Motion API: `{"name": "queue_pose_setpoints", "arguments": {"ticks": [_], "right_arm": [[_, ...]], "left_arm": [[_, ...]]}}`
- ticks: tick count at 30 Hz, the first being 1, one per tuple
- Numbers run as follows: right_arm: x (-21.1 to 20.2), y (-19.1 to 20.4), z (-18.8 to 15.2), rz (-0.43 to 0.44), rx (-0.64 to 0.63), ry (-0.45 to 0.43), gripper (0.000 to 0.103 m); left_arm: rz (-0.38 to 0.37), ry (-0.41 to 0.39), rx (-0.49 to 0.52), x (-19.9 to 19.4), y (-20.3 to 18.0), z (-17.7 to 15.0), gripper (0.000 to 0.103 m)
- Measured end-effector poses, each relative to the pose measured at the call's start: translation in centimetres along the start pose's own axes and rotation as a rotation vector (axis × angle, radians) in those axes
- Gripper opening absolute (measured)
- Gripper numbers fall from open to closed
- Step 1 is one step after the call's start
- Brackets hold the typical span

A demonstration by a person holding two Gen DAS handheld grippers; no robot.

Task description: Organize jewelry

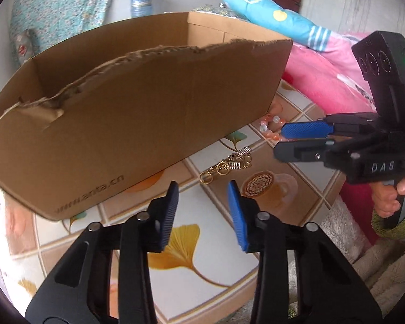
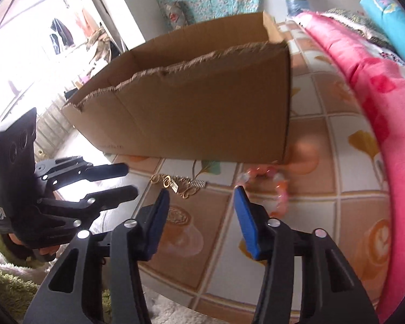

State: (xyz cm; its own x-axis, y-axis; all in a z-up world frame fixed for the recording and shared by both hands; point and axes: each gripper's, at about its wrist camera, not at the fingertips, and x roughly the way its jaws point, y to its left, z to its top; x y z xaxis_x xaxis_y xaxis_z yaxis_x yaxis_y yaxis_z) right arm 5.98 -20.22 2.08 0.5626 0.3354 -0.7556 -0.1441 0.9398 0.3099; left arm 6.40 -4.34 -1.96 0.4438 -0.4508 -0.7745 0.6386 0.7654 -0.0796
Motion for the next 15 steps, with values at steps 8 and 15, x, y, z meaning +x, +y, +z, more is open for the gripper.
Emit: {"name": "queue_pose_setpoints", "arguments": {"ticks": [8, 15], "right_arm": [[1.2, 1.7, 0.4, 0.031, -0.011, 0.029, 0.043], [1.4, 1.8, 0.9, 0.031, 0.013, 0.018, 0.043]], "left_arm": [[0.014, 0.046, 0.089, 2.0, -0.2, 1.1, 0.026], [0.003, 0.051, 0.152, 2.3, -0.6, 1.4, 0.017]]}}
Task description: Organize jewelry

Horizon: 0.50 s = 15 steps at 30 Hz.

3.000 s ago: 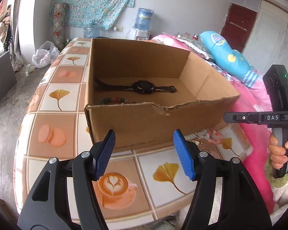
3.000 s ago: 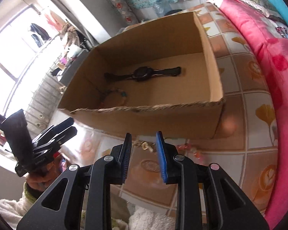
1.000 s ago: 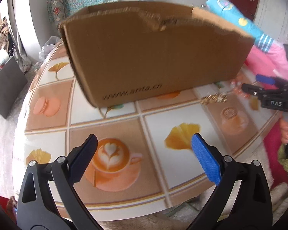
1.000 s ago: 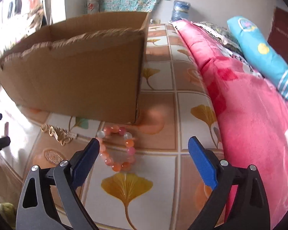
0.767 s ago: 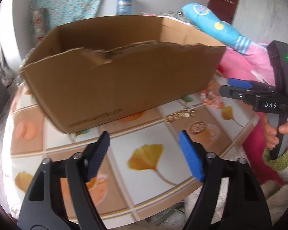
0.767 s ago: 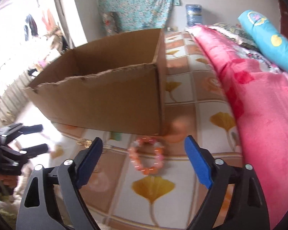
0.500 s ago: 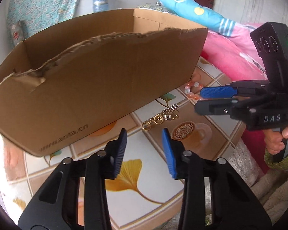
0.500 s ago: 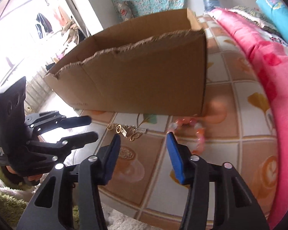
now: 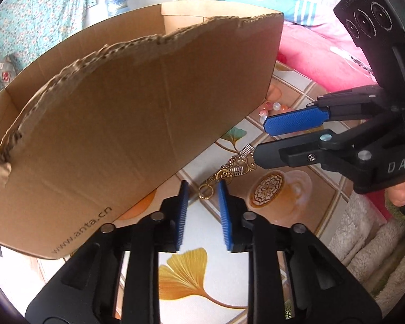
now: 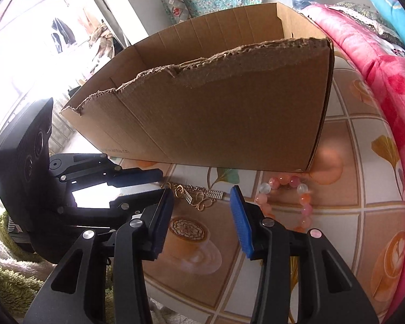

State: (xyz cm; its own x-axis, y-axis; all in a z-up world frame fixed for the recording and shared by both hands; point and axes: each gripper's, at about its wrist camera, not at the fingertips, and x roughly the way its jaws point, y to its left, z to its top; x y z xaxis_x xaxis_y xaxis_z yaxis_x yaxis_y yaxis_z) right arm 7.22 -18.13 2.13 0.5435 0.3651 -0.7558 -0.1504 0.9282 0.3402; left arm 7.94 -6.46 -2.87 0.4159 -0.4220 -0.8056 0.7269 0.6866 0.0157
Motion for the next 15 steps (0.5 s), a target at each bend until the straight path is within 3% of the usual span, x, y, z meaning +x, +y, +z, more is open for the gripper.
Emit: {"name": "queue_pose_setpoints", "arguments": {"ticks": [2, 11, 15], "right_arm": [[-0.1, 0.1, 0.1, -0.002, 0.004, -0.004, 0.043], [-1.0, 0.8, 0.2, -0.009, -0.020, -0.023, 0.043], [-0.5, 2.1, 0.5, 0.006, -0.065, -0.012, 0.033]], "left_arm": [[-0.003, 0.000, 0.013, 0.0, -0.1, 0.1, 0.010], [-0.001, -0.019, -0.002, -1.0, 0.2, -0.6, 0.010], [0.017, -0.029, -0.043, -1.9, 0.6, -1.5, 0.010]]}}
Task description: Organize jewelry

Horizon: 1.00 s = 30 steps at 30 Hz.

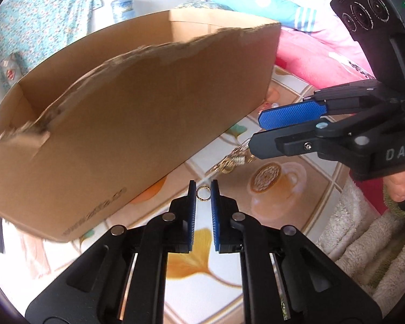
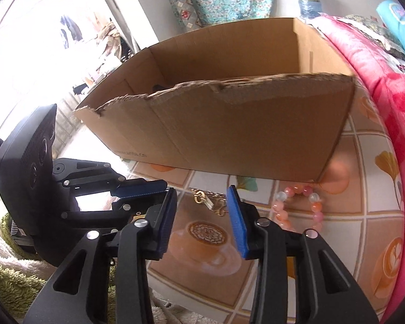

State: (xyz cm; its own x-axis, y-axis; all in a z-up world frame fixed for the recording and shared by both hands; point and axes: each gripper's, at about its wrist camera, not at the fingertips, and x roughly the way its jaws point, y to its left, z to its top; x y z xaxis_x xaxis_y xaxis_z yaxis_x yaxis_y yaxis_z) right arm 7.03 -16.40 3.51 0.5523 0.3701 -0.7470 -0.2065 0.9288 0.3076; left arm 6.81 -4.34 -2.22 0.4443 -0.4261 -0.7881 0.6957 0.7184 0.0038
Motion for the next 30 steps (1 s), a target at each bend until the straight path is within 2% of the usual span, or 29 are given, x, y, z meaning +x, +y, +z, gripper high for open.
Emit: {"name": "queue_pose_setpoints", "arguments": {"ticks": [3, 8, 16, 22, 30], "right_arm": [[0.9, 1.3, 0.2, -0.009, -0.061, 0.028, 0.023], [2.0, 3.2, 0.5, -0.066, -0.155, 0.070, 0.016], [3.7, 3.4, 0.2, -0.165, -0.179, 0.130, 0.015], [4.4, 3.4, 0.9, -0.185, -0.186, 0.146, 0.015], [5.4, 4.0, 1.7, -0.213, -0.257, 0.170, 0.015]], "left_arm": [[0.017, -0.004, -0.045, -0.6, 0.7, -0.8, 0.010], [0.022, -0.010, -0.100, -1.1, 1.7, -1.5, 0.010], [0.001, -0.017, -0.117, -0.9, 2.1, -2.2, 0.010], [-0.007, -0.027, -0.131, -0.9, 2.0, -2.3, 0.010], [-0.011, -0.033, -0.139, -0.9, 2.1, -2.7, 0.010]]}}
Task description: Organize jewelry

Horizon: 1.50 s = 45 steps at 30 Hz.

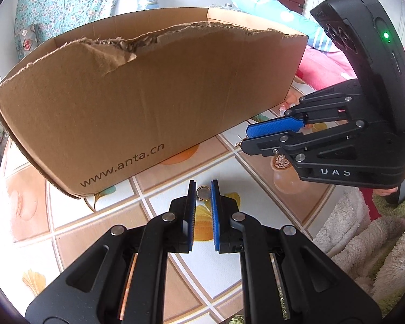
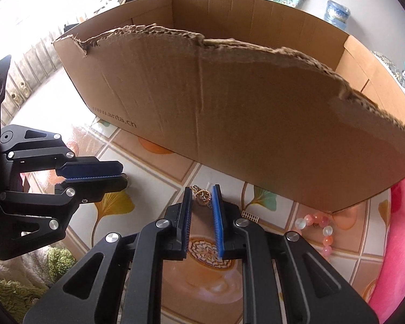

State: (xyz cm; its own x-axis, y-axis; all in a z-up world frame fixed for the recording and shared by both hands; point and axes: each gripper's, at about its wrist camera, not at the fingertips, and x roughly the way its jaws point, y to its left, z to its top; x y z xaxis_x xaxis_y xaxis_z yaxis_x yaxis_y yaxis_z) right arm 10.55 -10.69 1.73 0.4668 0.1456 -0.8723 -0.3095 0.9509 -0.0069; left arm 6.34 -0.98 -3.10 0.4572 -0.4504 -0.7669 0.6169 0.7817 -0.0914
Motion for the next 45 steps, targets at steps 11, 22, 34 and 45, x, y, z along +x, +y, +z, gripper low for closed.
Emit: {"name": "queue_pose_setpoints", "arguments": {"ticks": [11, 22, 34, 45], "right_arm": [[-1.0, 0.3, 0.1, -0.017, -0.029, -0.008, 0.011], [-5.7, 0.8, -0.3, 0.038, -0.017, -0.117, 0.011], [-13.0, -1.3, 4.7, 0.180, 0.039, -0.349, 0.011], [-2.9, -7.8, 13.7, 0.294, 0.137, 0.073, 0.011]], "left_arm": [[0.007, -0.024, -0.013, -0.6, 0.5, -0.6, 0.010], [-0.019, -0.081, -0.011, -3.1, -0.1, -0.3, 0.010], [-0.106, -0.294, 0.041, -10.6, 1.0, 4.6, 0.010], [-0.134, -0.016, -0.080, -3.3, 5.4, 12.6, 0.010]]}}
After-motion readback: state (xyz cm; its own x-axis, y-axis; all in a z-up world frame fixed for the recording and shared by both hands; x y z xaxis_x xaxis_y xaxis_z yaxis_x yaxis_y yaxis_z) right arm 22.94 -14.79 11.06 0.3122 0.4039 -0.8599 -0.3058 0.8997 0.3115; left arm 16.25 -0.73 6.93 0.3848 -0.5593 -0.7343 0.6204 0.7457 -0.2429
